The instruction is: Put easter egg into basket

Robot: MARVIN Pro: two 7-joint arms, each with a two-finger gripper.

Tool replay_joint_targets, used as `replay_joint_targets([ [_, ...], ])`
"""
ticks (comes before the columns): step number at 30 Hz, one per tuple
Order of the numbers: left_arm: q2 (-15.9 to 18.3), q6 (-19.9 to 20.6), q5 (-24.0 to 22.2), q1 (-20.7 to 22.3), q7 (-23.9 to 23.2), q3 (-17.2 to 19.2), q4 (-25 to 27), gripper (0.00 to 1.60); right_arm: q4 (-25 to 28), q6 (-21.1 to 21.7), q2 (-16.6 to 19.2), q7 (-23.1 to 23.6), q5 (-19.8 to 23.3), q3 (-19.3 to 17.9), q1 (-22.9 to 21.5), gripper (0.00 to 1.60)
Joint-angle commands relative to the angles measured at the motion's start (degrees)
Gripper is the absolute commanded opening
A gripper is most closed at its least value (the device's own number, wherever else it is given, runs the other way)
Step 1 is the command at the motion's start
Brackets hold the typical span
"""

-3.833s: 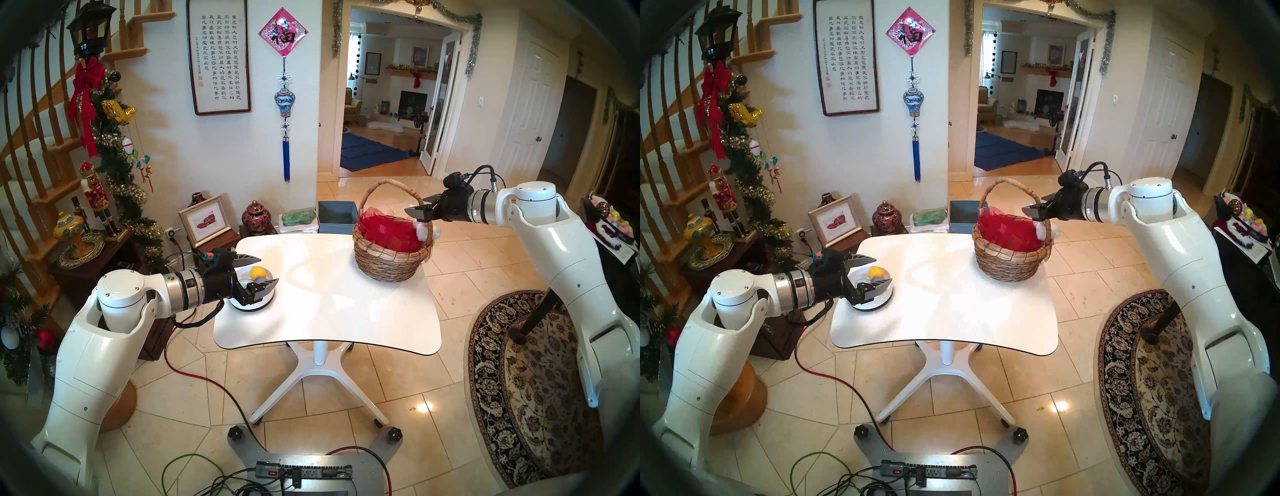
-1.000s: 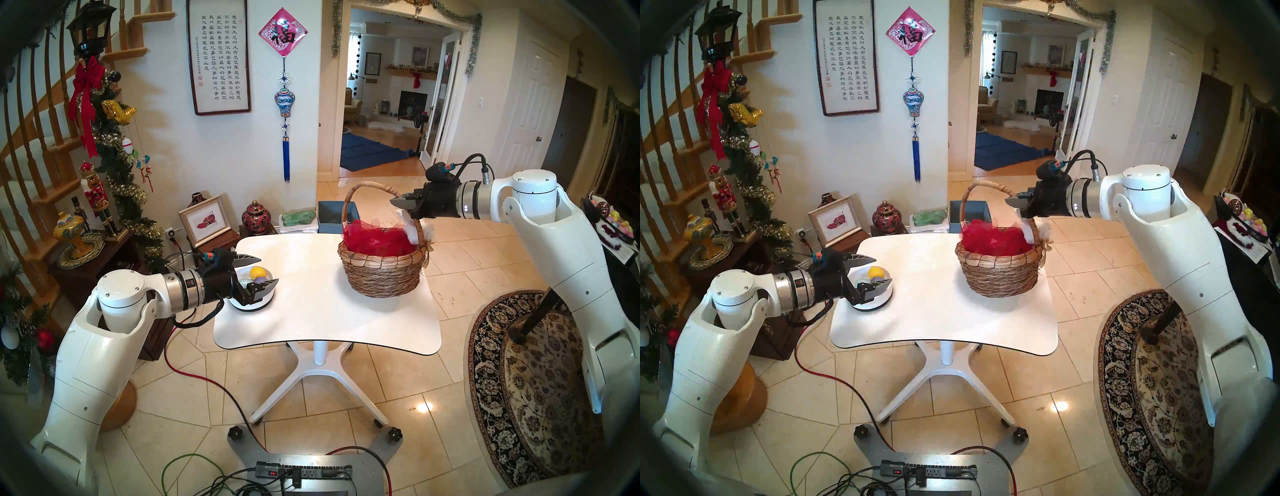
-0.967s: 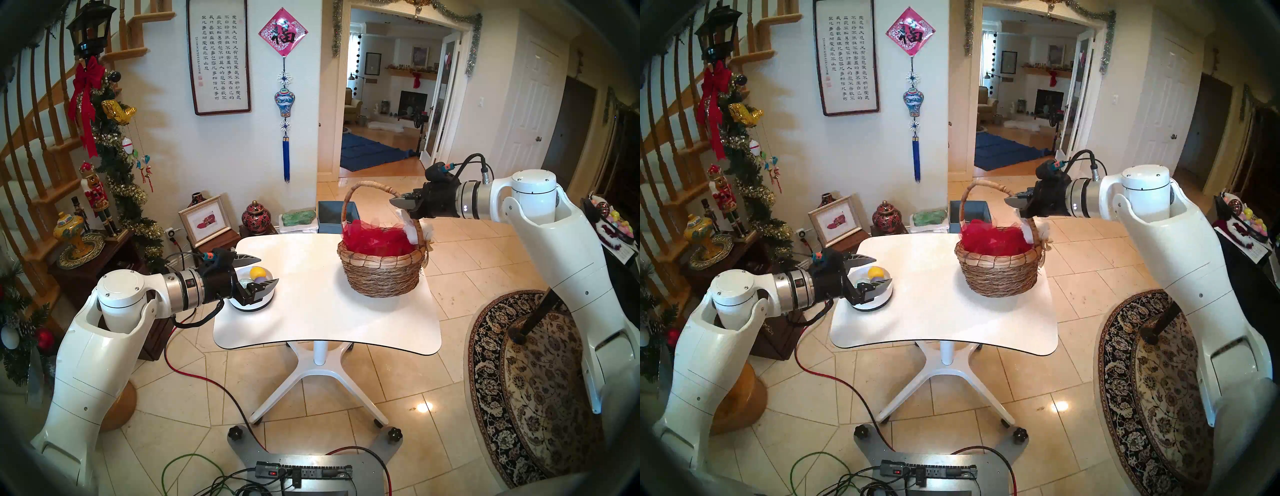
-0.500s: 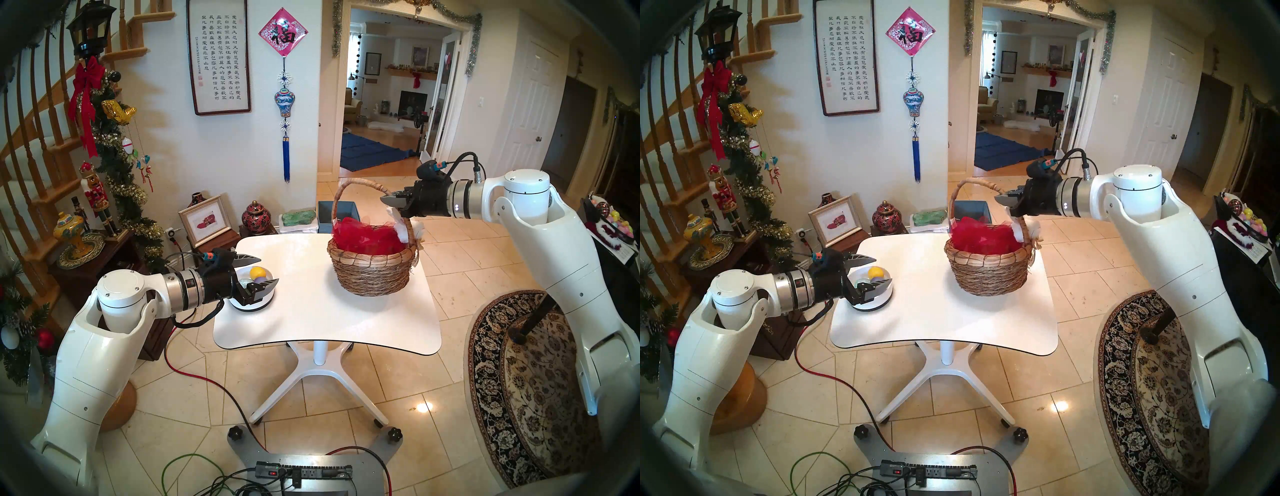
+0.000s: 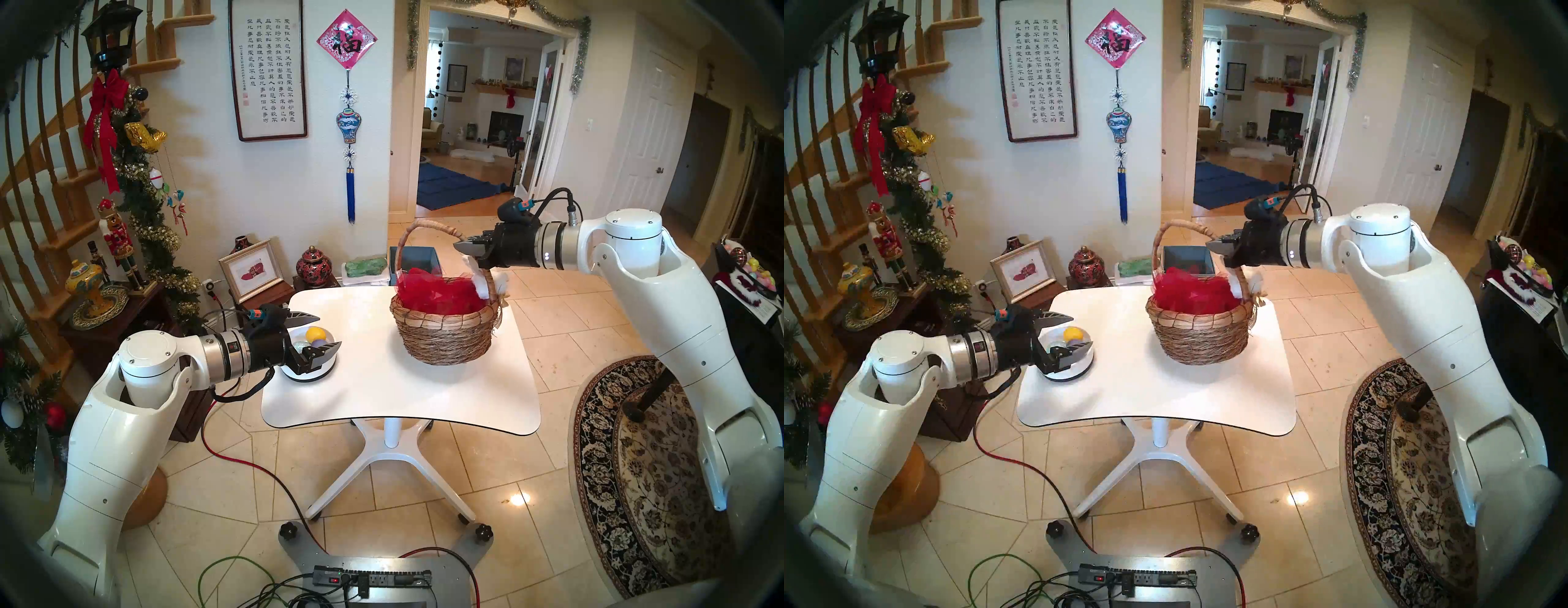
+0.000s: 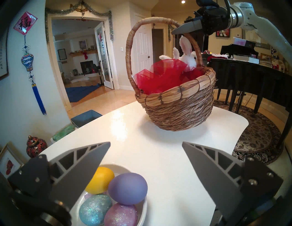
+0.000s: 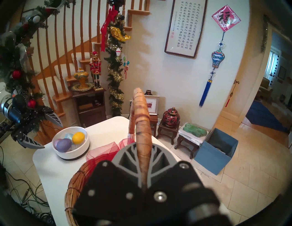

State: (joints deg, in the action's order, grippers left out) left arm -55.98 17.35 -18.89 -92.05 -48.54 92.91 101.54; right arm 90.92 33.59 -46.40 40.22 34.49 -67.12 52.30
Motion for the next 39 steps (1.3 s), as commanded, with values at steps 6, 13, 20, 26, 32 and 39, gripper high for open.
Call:
replay_joint_targets([
  [6,0.08,-0.01,-0.01,0.38,-0.02,0.07,0.26,1.60,0.48,-0.35,-2.27,-1.31,-0.69,0.47,-3.38,0.00],
  [13,0.08,-0.01,0.00,0.38,-0.02,0.07,0.26,1.60,-0.54,-1.02,-4.12,-2.52,-1.09,0.98,-4.13,0.00],
  [20,0.08,-0.01,0.00,0.38,-0.02,0.07,0.26,1.60,-1.54,-1.08,-6.42,-3.70,-1.16,1.12,-4.66,0.00],
  [26,0.08,-0.01,0.00,0.38,-0.02,0.07,0.26,1.60,-2.36,-1.30,-8.06,-4.73,-1.56,1.71,-5.25,0.00],
  [32,0.08,-0.01,0.00,0.38,-0.02,0.07,0.26,1.60,-2.90,-1.50,-9.40,-5.59,-1.87,2.29,-5.52,0.00],
  [39,0.08,-0.01,0.00,0.38,-0.02,0.07,0.26,1.60,-4.06,-2.52,-10.85,-6.56,-1.90,2.45,-5.32,0.00],
])
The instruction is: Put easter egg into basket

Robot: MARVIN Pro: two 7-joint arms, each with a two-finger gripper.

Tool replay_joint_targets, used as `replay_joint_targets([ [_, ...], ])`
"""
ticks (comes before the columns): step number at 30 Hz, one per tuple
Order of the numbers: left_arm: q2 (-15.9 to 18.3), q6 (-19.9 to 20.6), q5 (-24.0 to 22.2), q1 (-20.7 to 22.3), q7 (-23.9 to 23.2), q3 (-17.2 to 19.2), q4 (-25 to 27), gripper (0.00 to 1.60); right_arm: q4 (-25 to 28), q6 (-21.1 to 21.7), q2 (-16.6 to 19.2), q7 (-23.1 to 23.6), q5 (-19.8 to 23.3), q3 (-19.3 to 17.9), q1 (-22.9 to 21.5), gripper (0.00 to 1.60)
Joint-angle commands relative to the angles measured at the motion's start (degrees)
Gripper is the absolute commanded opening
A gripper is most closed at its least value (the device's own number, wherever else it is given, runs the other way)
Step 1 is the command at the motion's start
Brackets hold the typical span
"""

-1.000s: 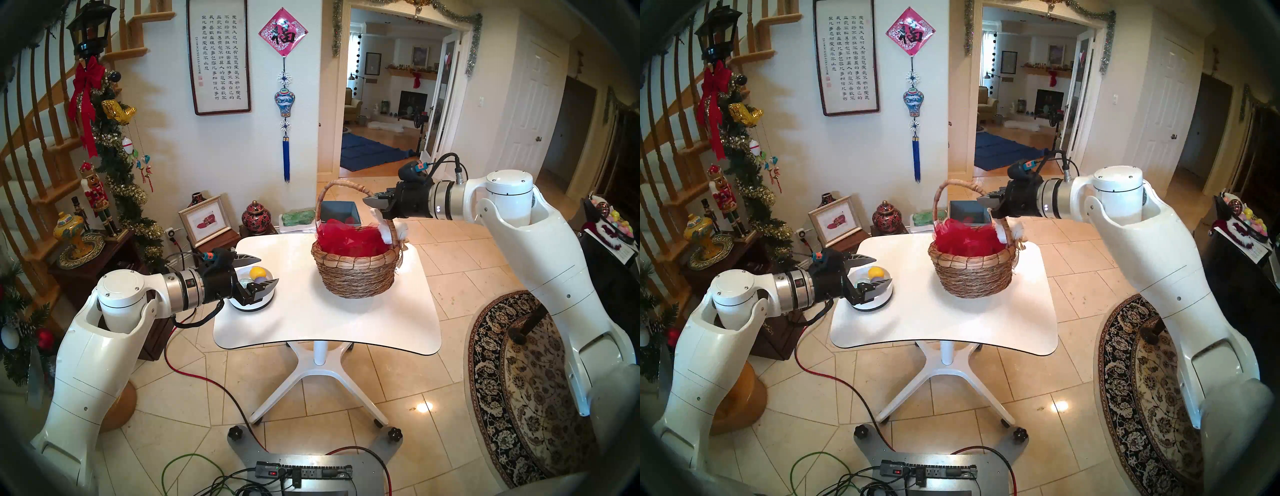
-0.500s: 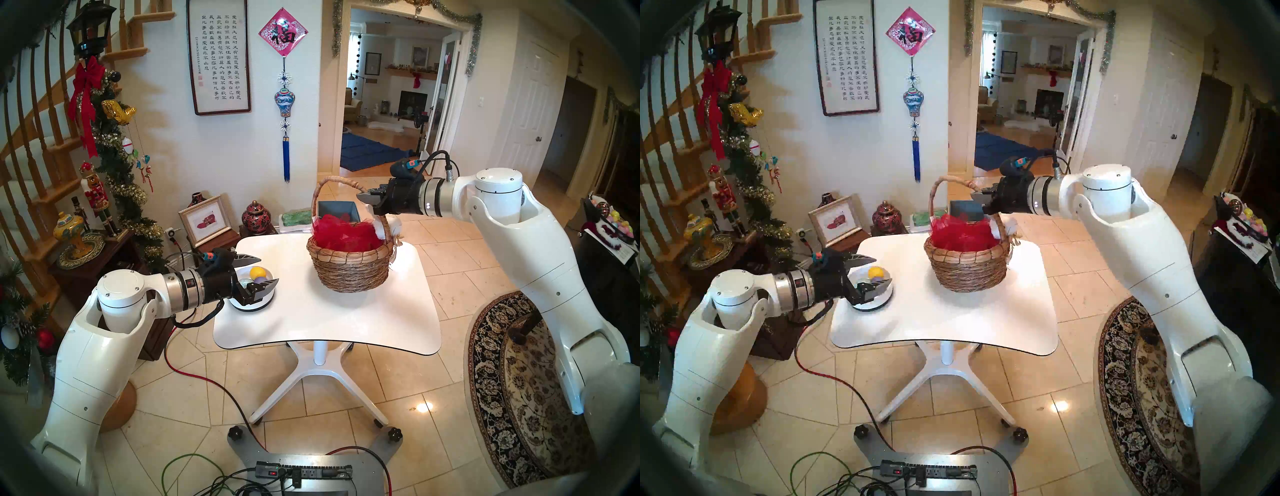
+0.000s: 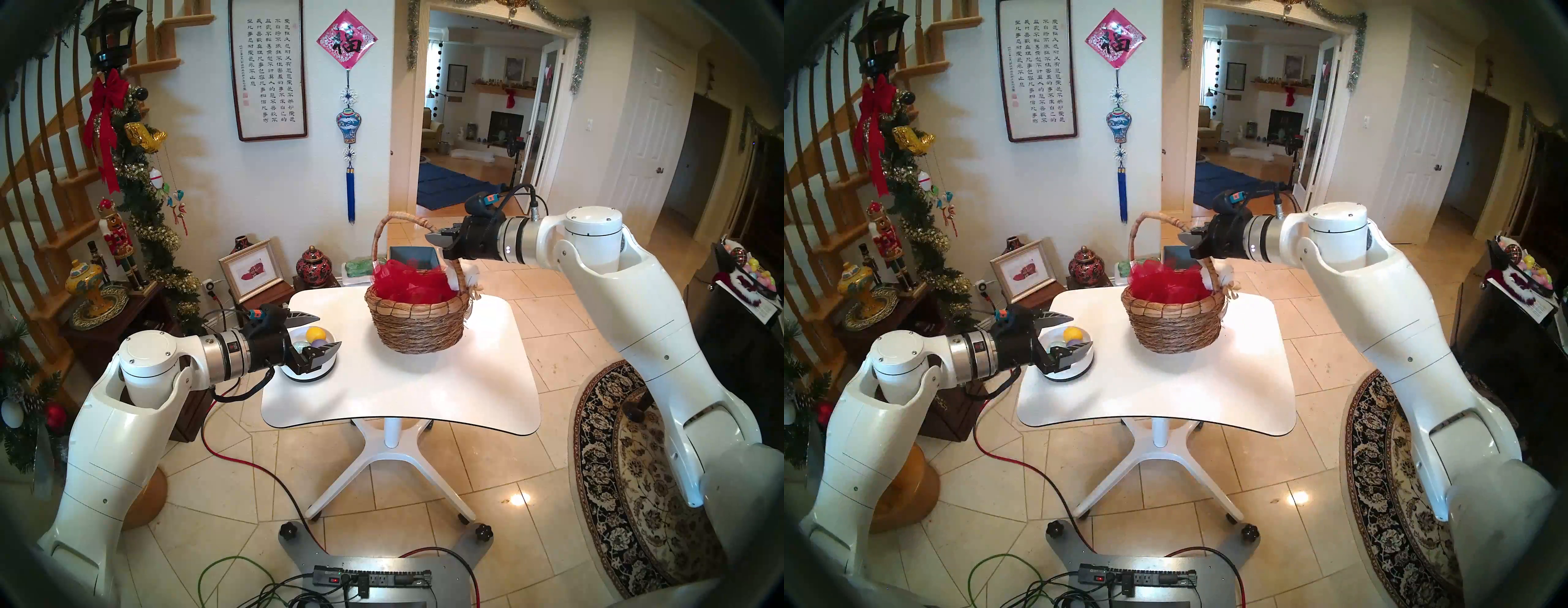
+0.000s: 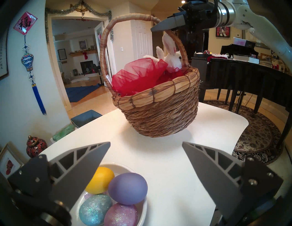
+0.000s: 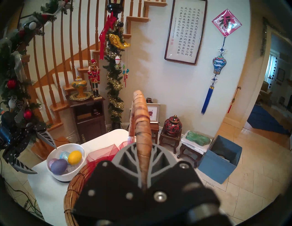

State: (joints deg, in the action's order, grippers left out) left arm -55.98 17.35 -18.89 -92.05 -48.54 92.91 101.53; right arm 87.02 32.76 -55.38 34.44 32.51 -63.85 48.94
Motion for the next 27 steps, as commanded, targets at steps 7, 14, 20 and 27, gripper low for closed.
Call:
replay_joint_targets([
  [7,0.08,-0.01,-0.01,0.39,-0.02,0.07,0.27,1.60,-0.64,-3.53,-2.64,-1.17,0.87,-1.64,-0.82,0.00],
  [14,0.08,0.00,-0.01,0.39,-0.02,0.07,0.27,1.60,-0.22,-5.11,-2.70,-1.36,1.58,-2.10,0.57,0.00],
  [20,0.08,0.00,-0.01,0.39,-0.02,0.07,0.27,1.60,0.01,-6.06,-2.71,-1.14,2.33,-2.29,1.81,0.00],
  [27,0.08,0.00,-0.01,0.39,-0.02,0.07,0.27,1.60,1.41,-7.16,-2.03,-0.92,2.50,-2.18,3.39,0.00],
])
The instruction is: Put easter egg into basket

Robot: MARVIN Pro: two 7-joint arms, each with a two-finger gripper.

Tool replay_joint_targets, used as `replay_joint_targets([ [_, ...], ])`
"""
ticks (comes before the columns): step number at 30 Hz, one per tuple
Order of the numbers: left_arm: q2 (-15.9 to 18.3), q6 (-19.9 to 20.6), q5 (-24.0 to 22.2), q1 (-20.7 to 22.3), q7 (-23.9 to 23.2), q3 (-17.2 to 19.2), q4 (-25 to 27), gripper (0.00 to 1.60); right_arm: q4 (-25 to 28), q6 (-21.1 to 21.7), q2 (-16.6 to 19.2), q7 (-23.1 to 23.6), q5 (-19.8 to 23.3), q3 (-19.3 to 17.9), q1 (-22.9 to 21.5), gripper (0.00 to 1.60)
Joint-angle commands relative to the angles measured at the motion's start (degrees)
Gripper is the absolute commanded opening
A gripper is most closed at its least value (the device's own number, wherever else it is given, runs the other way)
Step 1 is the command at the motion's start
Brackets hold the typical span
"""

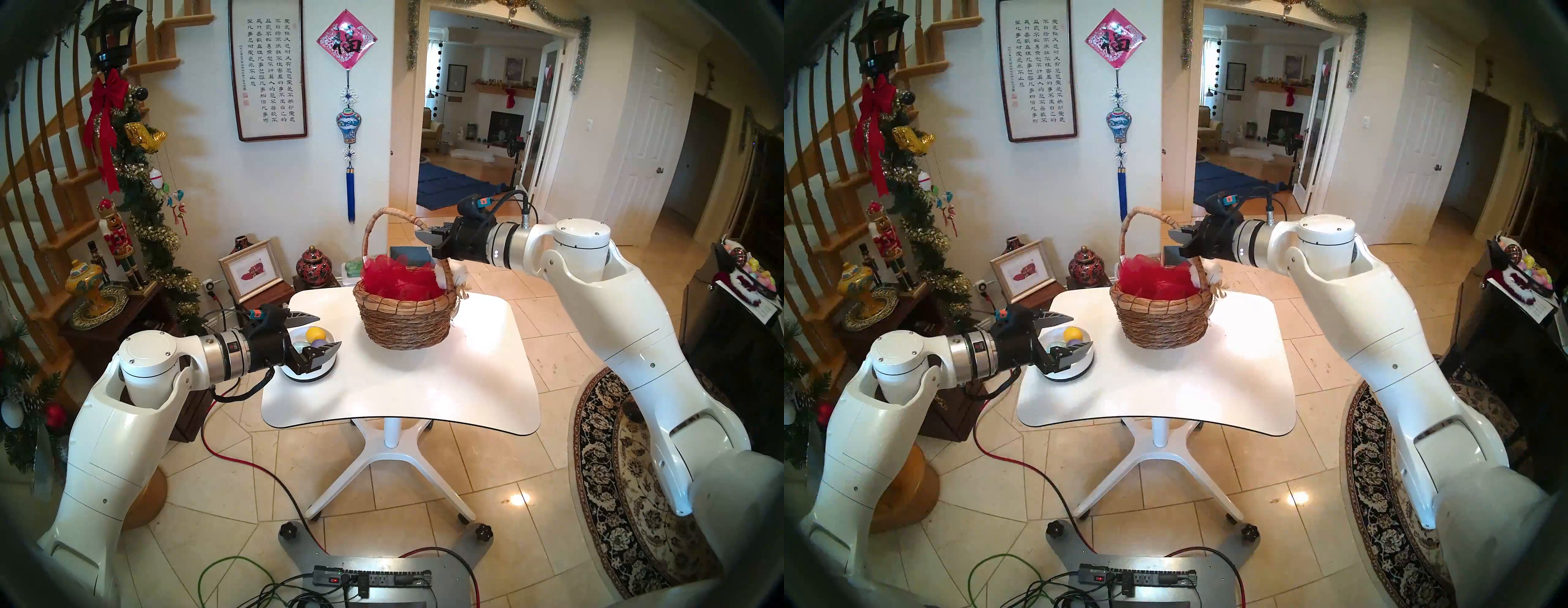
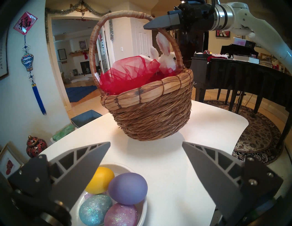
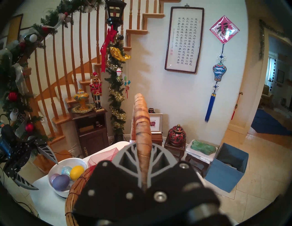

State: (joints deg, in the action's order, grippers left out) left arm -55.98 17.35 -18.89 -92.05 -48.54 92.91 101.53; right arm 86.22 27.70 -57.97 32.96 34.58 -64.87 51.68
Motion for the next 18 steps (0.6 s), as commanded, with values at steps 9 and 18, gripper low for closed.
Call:
replay_joint_targets([
  [9,0.08,0.00,-0.01,0.39,-0.02,0.07,0.27,1.60,4.57,-3.24,2.31,0.89,0.93,-2.12,3.79,0.00],
  [18,0.09,0.00,-0.01,0.39,-0.02,0.07,0.27,1.60,6.17,-3.83,3.79,0.59,1.00,-3.13,6.71,0.00],
])
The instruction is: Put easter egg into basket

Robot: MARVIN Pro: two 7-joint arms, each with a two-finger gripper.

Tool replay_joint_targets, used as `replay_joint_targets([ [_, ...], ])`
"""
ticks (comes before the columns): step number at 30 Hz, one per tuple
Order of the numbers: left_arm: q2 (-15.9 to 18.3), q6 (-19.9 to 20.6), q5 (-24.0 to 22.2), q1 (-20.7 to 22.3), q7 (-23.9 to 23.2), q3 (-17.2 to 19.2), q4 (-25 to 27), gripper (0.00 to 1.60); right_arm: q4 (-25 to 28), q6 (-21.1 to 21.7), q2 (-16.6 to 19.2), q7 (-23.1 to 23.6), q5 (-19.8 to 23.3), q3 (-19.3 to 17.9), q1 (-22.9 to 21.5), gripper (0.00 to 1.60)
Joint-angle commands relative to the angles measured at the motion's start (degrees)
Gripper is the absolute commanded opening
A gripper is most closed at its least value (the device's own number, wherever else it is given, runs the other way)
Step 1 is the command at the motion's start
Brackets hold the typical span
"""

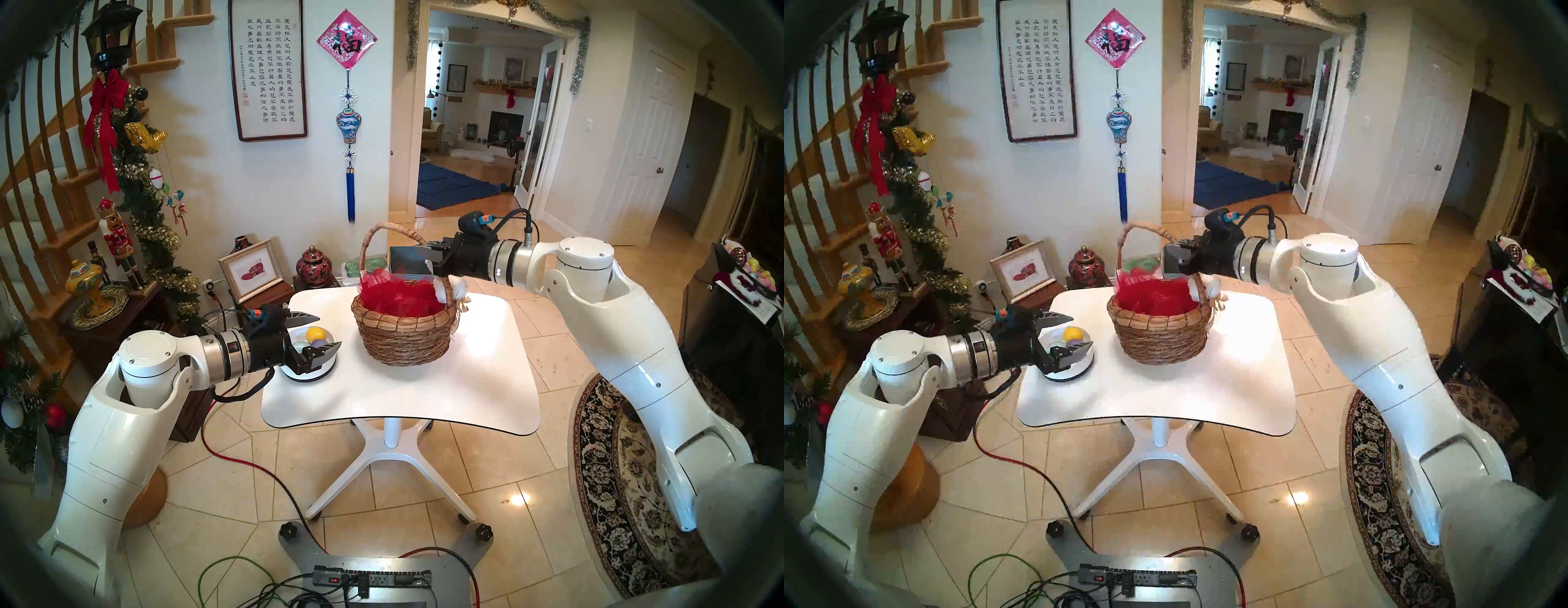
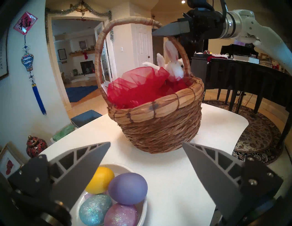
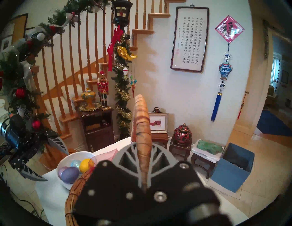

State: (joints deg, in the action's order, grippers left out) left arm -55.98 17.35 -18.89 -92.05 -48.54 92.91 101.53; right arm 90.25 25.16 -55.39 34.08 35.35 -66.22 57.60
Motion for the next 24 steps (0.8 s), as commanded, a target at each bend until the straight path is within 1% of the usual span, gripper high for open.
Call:
replay_joint_targets([
  [1,0.09,0.00,0.00,0.39,-0.02,0.07,0.27,1.60,2.17,-1.36,1.24,-0.55,0.21,-1.84,0.94,0.00],
  [8,0.09,0.00,0.00,0.39,-0.02,0.07,0.27,1.60,2.52,-1.40,1.18,-1.14,0.17,-1.77,1.65,0.00],
  [16,0.09,0.00,0.00,0.39,-0.02,0.07,0.27,1.60,4.87,-0.33,1.47,-2.99,-0.41,-0.75,3.32,0.00],
  [24,0.09,0.00,0.00,0.39,-0.02,0.07,0.27,1.60,6.11,-0.13,1.79,-3.55,-0.79,-0.29,4.71,0.00],
])
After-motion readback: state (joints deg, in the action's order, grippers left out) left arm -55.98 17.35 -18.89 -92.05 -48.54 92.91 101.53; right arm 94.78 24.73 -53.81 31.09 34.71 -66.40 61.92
